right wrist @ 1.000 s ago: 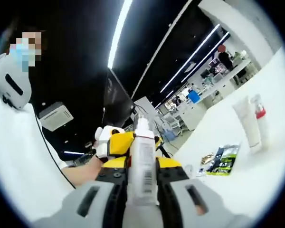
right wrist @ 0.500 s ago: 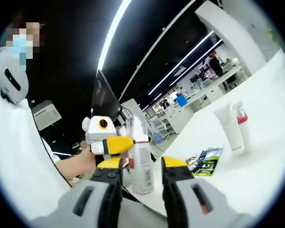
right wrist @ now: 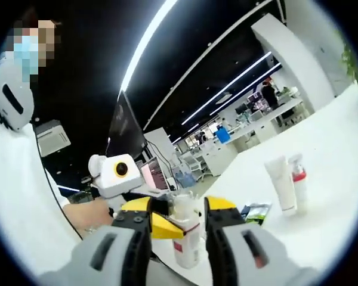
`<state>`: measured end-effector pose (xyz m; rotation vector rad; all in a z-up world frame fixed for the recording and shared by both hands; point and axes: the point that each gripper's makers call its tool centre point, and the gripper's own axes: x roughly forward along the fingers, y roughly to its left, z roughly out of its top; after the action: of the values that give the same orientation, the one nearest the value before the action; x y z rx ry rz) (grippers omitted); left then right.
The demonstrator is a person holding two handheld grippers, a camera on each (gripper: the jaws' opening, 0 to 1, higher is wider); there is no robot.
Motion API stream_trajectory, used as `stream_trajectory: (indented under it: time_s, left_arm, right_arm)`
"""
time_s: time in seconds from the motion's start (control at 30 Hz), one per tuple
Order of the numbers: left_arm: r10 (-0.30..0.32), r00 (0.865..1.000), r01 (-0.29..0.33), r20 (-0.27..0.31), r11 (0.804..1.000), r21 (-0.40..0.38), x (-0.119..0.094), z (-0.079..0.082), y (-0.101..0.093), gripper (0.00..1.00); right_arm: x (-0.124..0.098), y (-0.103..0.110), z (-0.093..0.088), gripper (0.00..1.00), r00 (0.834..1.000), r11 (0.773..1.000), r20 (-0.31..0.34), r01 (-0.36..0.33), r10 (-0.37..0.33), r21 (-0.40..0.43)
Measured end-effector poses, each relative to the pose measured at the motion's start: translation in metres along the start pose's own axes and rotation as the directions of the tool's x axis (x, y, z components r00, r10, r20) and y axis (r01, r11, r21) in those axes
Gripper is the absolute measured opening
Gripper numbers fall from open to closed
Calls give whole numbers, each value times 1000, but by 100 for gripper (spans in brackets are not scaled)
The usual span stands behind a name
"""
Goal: Arrange the skincare products in the storage area until every visible bottle or jar stands upright without overlapping.
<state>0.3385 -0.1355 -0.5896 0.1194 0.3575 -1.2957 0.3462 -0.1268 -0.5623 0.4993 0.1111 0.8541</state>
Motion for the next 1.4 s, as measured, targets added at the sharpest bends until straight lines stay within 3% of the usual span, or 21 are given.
stream_trajectory:
  time_s: [0.37, 0.6, 0.97, 1.13, 1.23, 1.4]
  left_arm:
    - [-17, 1000, 18, -24, 1000, 13, 7, -6, 16, 17]
    - [-34, 999, 34, -29, 999, -3, 14, -11, 26, 17]
    - [-60, 997, 62, -49, 997, 40, 30, -18, 40, 18]
    - [-52, 992, 61, -112, 995, 83, 40, -32, 48, 22]
    - [-50, 990, 59, -131, 996, 67, 45, -38, 54, 25]
    - [-59, 985, 70, -159, 995, 68, 56, -50, 62, 22]
  right_arm:
    - [9, -18, -3, 25, 999, 999, -6, 39, -39, 15]
    - [14, -30, -7, 21, 996, 996, -26, 81, -81, -24]
    - [20, -51, -12, 20, 984, 982, -98, 133, -147, -134]
    - [22, -63, -10, 20, 981, 976, -107, 145, -164, -165]
    - [22, -73, -11, 21, 975, 966, -127, 155, -184, -206]
    - [26, -83, -12, 20, 973, 961, -136, 155, -189, -227]
